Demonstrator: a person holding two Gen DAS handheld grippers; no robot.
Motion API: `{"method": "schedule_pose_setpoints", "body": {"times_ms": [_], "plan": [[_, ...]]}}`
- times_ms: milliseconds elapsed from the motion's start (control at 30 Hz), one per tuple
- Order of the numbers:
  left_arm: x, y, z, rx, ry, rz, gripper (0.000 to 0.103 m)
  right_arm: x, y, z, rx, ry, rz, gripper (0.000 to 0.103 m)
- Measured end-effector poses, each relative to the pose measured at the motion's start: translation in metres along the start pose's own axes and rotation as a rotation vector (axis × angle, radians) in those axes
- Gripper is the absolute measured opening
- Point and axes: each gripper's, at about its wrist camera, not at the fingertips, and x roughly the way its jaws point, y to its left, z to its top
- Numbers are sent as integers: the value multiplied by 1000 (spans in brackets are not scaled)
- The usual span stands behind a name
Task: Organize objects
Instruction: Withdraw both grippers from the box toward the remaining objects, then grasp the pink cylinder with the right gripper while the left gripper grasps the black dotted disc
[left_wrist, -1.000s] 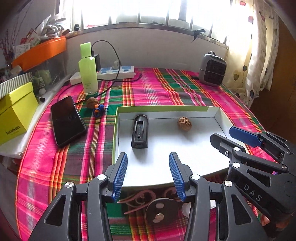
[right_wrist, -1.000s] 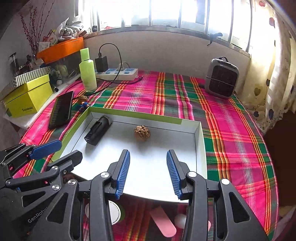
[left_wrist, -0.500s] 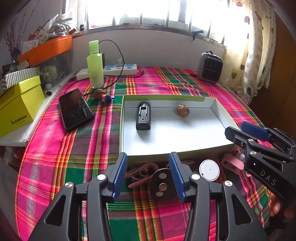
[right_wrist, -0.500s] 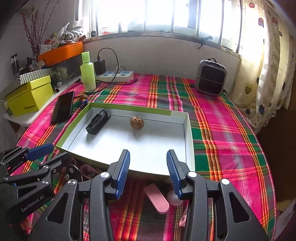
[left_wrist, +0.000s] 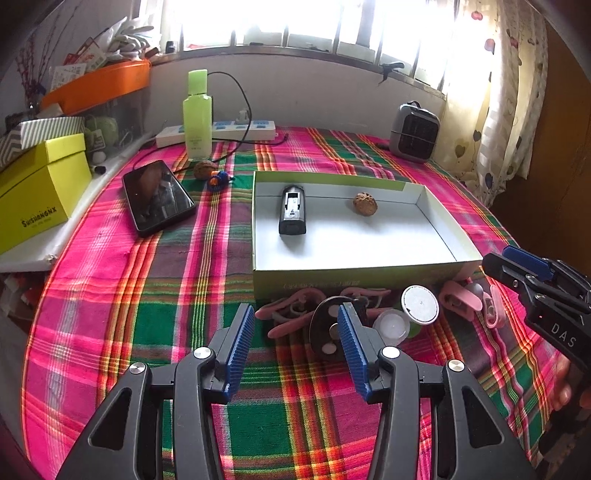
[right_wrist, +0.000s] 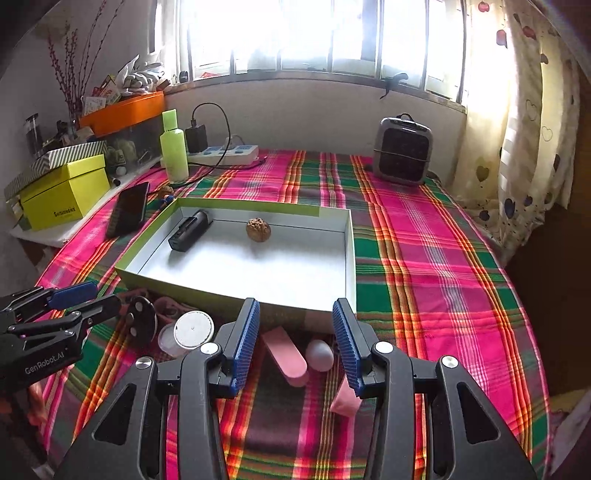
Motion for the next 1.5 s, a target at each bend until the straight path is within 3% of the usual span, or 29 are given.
{"method": "schedule_pose_setpoints", "body": {"times_ms": [400,500,900,1500], "plan": [[6,13,-11,-27,35,-66,53,4,-39,-21,88,52,-20,45],[11,11,-12,-21,49,-76,53,7,-43,-25,93,62,-14,51],[24,2,-12,-7,73,-96,53,23,-40,-32,102,108,38,51],[25,-19,-20,37,95,-178,53,34,-49,-41,85,186,-52,51]]}}
